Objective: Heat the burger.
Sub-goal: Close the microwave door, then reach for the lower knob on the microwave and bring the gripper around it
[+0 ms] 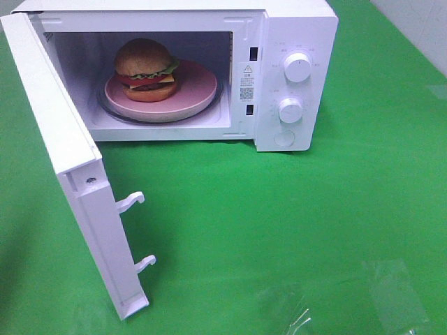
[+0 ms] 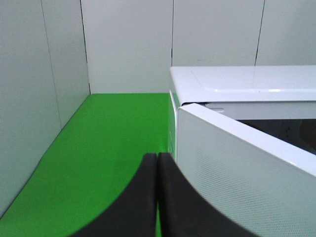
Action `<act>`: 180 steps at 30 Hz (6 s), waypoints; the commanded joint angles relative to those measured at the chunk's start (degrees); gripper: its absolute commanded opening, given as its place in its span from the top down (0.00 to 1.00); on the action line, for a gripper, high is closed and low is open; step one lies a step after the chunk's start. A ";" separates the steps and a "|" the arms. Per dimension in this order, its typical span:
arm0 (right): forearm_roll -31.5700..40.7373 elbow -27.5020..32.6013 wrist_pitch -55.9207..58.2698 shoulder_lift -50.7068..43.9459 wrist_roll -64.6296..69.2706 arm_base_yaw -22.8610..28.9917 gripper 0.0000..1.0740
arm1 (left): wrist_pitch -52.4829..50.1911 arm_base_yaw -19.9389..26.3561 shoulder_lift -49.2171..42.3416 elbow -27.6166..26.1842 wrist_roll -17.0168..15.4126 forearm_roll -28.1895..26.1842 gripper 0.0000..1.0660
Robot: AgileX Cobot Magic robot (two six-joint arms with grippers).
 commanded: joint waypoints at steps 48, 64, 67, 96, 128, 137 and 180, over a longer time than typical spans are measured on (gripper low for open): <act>-0.06 0.11 -0.74 -1.43 -0.11 -0.40 0.30 | -41.42 -19.37 53.57 -3.72 -5.96 9.28 1.00; -0.06 0.11 -0.74 -1.43 -0.11 -0.40 0.30 | -36.50 -31.68 61.54 -16.56 0.00 -7.68 1.00; -0.06 0.11 -0.74 -1.43 -0.11 -0.40 0.30 | -36.27 -33.06 64.00 -20.05 0.00 -9.17 1.00; -0.06 0.11 -0.74 -1.43 -0.11 -0.40 0.30 | -28.42 -35.52 80.27 -46.24 2.35 -14.95 1.00; -0.06 0.11 -0.74 -1.43 -0.11 -0.40 0.30 | 7.51 -43.43 72.48 -47.73 8.59 -19.37 0.64; -0.06 0.11 -0.74 -1.43 -0.11 -0.40 0.30 | 32.37 -43.66 68.24 -47.44 6.82 -20.45 0.05; -0.06 0.11 -0.74 -1.43 -0.11 -0.40 0.30 | 79.64 0.06 31.91 -34.95 3.67 -7.10 0.05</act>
